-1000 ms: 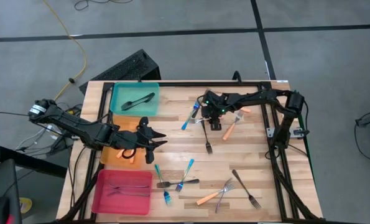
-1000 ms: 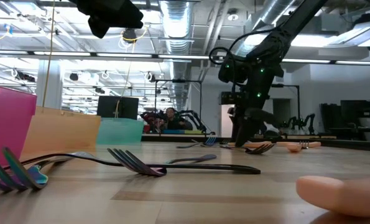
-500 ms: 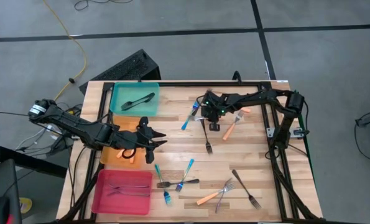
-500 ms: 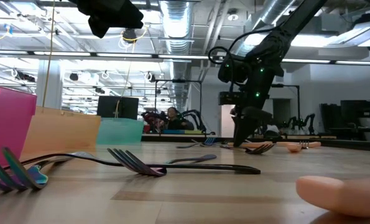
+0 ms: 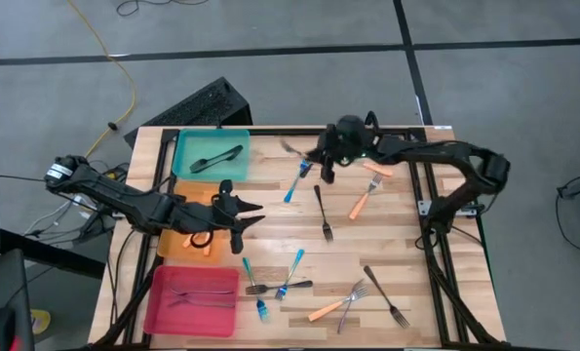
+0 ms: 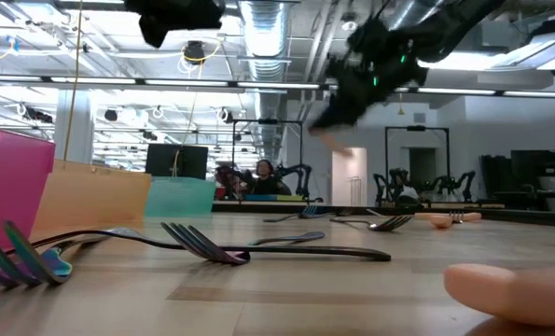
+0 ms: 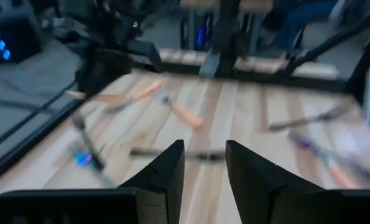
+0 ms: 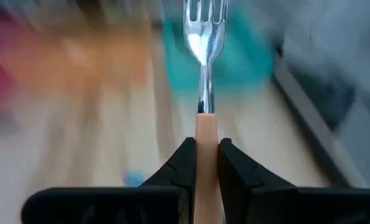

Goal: Sort silverware by color (type)
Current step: Put the orange fork into the orange bin

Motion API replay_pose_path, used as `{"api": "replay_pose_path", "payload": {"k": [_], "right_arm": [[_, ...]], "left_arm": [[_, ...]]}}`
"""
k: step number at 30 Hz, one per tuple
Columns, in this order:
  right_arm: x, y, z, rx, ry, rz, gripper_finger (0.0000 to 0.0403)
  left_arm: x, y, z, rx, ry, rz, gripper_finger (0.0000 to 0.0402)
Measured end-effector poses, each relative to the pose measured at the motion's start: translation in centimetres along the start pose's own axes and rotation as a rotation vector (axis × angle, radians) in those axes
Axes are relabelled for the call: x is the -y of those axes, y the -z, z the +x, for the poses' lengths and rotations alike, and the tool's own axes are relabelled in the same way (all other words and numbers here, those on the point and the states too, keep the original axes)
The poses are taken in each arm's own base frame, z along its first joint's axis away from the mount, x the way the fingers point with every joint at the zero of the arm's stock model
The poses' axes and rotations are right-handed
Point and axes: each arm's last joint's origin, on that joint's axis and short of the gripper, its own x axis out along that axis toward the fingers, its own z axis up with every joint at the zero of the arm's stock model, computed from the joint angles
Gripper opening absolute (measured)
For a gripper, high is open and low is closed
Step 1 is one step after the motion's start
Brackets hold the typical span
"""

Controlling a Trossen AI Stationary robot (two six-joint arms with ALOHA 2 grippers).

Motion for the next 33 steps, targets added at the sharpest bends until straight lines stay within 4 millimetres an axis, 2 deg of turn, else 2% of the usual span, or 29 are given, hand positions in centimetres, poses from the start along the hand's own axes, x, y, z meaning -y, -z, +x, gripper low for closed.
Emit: {"api": "replay_pose_path", "payload": {"k": [3,6,10,15,18,28,33], "right_arm": [[-1.7,-2.3,-1.2,0.24,-0.067,-0.041,0.0064],[-3.7,-3.0,-2.0,0.367,-0.115,-0.074,0.0064],[-6.3,-3.5,-2.5,0.509,-0.186,-0.093,0.0064],[-9.8,-3.1,-0.6,0.604,-0.286,-0.086,0.0064],[-11.1,-2.9,0.3,0.674,-0.314,-0.091,0.0064],[-12.6,-2.5,5.0,0.68,-0.386,-0.003,0.0064],[-13.2,-3.2,5.5,0.701,-0.418,-0.012,0.0064]], "left_arm": [[0.0,0.7,0.2,0.108,0.056,-0.014,0.0103],[-0.5,2.0,0.3,0.21,0.089,-0.038,0.0103],[-2.2,3.4,0.4,0.335,0.065,-0.12,0.0103],[-3.8,3.8,0.7,0.399,0.099,-0.165,0.0103],[-4.1,3.4,0.8,0.425,0.151,-0.164,0.0103],[-4.2,3.6,0.9,0.408,0.137,-0.153,0.0113],[-4.2,4.0,1.1,0.36,0.138,-0.136,0.0135]]}}
